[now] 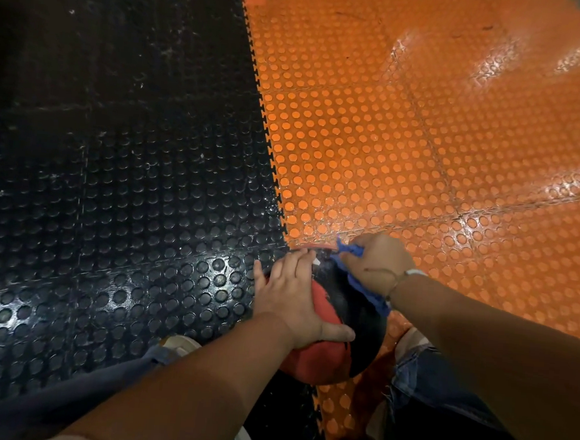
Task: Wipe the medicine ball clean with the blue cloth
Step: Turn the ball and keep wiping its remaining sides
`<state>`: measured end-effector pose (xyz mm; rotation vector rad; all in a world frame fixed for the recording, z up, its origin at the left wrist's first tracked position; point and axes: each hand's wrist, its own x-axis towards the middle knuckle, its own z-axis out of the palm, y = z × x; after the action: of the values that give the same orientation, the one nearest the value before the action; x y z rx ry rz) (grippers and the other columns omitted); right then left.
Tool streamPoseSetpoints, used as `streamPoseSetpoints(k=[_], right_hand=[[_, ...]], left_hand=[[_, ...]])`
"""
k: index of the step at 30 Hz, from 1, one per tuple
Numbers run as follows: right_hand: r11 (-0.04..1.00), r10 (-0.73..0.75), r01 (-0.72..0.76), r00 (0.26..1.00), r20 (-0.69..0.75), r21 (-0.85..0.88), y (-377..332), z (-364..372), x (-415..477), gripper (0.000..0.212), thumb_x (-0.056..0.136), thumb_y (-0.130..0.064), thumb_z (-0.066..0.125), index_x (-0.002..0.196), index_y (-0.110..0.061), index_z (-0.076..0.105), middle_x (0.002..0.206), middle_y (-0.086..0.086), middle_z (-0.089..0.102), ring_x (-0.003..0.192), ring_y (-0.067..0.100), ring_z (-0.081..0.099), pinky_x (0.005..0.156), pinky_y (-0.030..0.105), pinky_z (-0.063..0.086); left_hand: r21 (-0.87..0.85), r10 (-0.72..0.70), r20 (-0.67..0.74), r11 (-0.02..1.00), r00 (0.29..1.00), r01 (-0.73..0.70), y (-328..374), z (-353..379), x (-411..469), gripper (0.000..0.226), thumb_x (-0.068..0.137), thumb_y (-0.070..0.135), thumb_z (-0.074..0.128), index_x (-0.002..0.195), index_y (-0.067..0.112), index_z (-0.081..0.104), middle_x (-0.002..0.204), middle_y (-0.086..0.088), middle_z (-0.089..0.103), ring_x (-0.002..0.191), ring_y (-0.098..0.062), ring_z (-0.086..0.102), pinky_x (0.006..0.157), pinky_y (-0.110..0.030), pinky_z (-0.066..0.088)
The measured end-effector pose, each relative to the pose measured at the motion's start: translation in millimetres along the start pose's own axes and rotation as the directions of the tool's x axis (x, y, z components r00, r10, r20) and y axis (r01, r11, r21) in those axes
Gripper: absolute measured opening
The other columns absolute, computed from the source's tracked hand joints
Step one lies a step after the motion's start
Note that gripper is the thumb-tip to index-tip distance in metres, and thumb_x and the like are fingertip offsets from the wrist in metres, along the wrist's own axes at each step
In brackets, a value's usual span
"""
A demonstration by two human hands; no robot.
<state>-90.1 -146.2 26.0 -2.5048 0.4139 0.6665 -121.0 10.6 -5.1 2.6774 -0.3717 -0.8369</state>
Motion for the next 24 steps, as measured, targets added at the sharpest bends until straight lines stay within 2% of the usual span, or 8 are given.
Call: streamPoseSetpoints(k=[2,4,8,10,12,16,20,24], right_hand=[[0.999,0.051,-0.050,0.996,-0.070,0.010,3,1,5,0.026,0.091,-0.024,0.053,0.068,-0.011,0.052,0.064,0.006,0.050,0.067,0.026,0.049,0.051,0.025,0.031],[0.996,-0.010,0.004,0.997,-0.071,-0.090,-3,7,-2,0.021,0.091,-0.029,0.053,0.081,-0.012,0.056,0.068,0.004,0.051,0.067,0.024,0.048,0.052,0.023,0.032],[0.987,-0.158,0.160,0.986,0.048,-0.026,-8,8,-20,0.019,0.083,-0.033,0.066,0.096,-0.019,0.067,0.076,0.000,0.064,0.070,0.020,0.059,0.065,0.028,0.051],[0.993,-0.099,0.096,0.994,0.046,0.071,-5,2,-12,0.023,0.083,-0.031,0.067,0.096,-0.012,0.068,0.085,0.007,0.068,0.080,0.025,0.063,0.076,0.037,0.054],[0.997,0.010,-0.008,1.000,-0.024,0.083,-2,0,1,0.031,0.087,-0.033,0.063,0.103,-0.006,0.065,0.097,0.014,0.067,0.088,0.029,0.060,0.080,0.035,0.051],[0.997,0.004,-0.008,0.999,-0.053,-0.076,-13,9,1,0.019,0.090,-0.027,0.054,0.089,-0.011,0.063,0.079,0.008,0.060,0.076,0.027,0.057,0.061,0.027,0.042],[0.995,-0.060,0.059,0.998,0.011,0.079,-9,15,-18,0.007,0.086,-0.027,0.061,0.080,-0.024,0.063,0.066,-0.002,0.061,0.059,0.018,0.057,0.049,0.022,0.042],[0.991,0.129,-0.126,0.990,-0.051,0.052,25,3,10,0.020,0.088,-0.023,0.059,0.072,-0.011,0.060,0.066,0.008,0.058,0.062,0.024,0.051,0.052,0.024,0.035]], left_hand=[[-0.011,-0.006,-0.005,1.000,1.000,0.006,2,0,2,0.138,0.044,0.087,0.062,0.150,0.026,0.000,0.156,0.011,0.002,0.145,-0.015,0.003,0.116,-0.053,-0.009],[-0.010,-0.016,-0.005,1.000,1.000,0.016,2,0,4,0.139,0.043,0.088,0.062,0.150,0.025,0.000,0.155,0.011,0.003,0.145,-0.015,0.004,0.116,-0.054,-0.009],[-0.014,-0.020,0.008,1.000,1.000,0.020,-5,-1,3,0.138,0.044,0.088,0.062,0.150,0.025,0.001,0.155,0.010,0.004,0.145,-0.015,0.005,0.115,-0.056,-0.007],[-0.026,-0.018,0.011,1.000,1.000,0.018,-4,-2,2,0.137,0.045,0.087,0.063,0.150,0.025,0.001,0.155,0.011,0.005,0.145,-0.014,0.004,0.115,-0.055,-0.008],[-0.051,-0.033,0.002,0.998,0.999,0.033,-2,-3,4,0.137,0.044,0.087,0.063,0.150,0.026,0.002,0.155,0.010,0.006,0.145,-0.014,0.004,0.116,-0.054,-0.008],[-0.028,-0.057,0.006,0.998,0.998,0.057,0,-4,8,0.139,0.043,0.087,0.063,0.150,0.025,0.000,0.154,0.009,0.006,0.145,-0.015,0.004,0.116,-0.054,-0.009],[0.005,-0.038,0.014,0.999,0.999,0.037,0,-2,2,0.138,0.045,0.087,0.063,0.150,0.024,-0.002,0.155,0.009,0.002,0.145,-0.015,0.003,0.115,-0.054,-0.010],[-0.016,-0.002,-0.011,1.000,1.000,0.002,5,1,-2,0.137,0.046,0.086,0.063,0.150,0.025,-0.001,0.156,0.010,0.000,0.145,-0.015,0.000,0.115,-0.052,-0.012]])
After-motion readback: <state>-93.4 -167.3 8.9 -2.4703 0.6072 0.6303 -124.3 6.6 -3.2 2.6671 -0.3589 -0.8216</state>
